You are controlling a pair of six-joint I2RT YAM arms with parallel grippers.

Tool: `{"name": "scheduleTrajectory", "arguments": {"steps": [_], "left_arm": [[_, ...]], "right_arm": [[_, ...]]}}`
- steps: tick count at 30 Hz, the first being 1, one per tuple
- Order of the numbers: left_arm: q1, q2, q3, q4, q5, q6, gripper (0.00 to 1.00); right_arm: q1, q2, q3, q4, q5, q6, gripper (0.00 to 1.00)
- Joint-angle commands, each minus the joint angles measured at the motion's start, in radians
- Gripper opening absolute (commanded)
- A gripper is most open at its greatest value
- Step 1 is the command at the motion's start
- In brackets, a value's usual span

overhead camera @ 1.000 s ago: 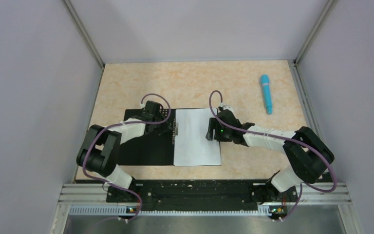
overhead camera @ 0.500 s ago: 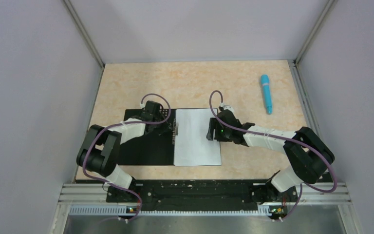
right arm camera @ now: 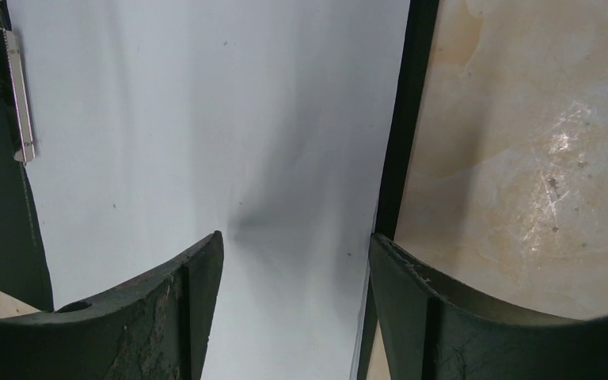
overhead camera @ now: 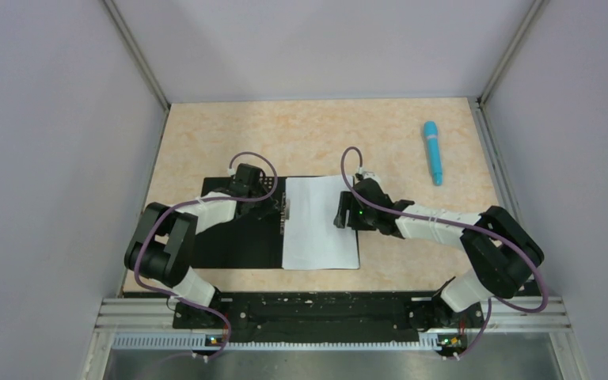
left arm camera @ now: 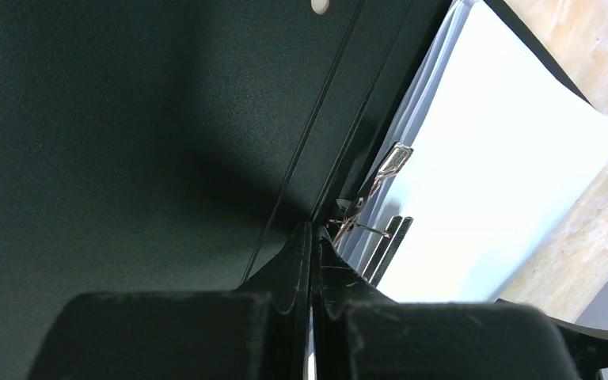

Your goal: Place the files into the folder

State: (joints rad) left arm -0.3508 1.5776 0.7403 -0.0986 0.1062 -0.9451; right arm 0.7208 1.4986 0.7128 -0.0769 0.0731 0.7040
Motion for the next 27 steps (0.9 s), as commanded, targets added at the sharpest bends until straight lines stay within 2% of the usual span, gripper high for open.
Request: {"name": "scheduleTrajectory", "arguments": {"steps": [1, 12, 27], "left_arm": [[-0.02, 0.042, -0.037, -0.073, 0.001, 0.0, 0.0], [-0.043, 0.026, -0.056, -0.063, -0.012, -0.045, 0.0], [-0.158, 0.02, -0.05, -0.065, -0.125, -0.2, 0.0]], "right_arm": [[0.019, 0.001, -0.013, 0.015, -0.026, 0.023, 0.67], [-0.013, -0.035, -0.012, -0.034, 0.023, 0.001, 0.68], [-0.096, -0.099, -0.034, -0.1, 0.045, -0.054, 0.73]]}}
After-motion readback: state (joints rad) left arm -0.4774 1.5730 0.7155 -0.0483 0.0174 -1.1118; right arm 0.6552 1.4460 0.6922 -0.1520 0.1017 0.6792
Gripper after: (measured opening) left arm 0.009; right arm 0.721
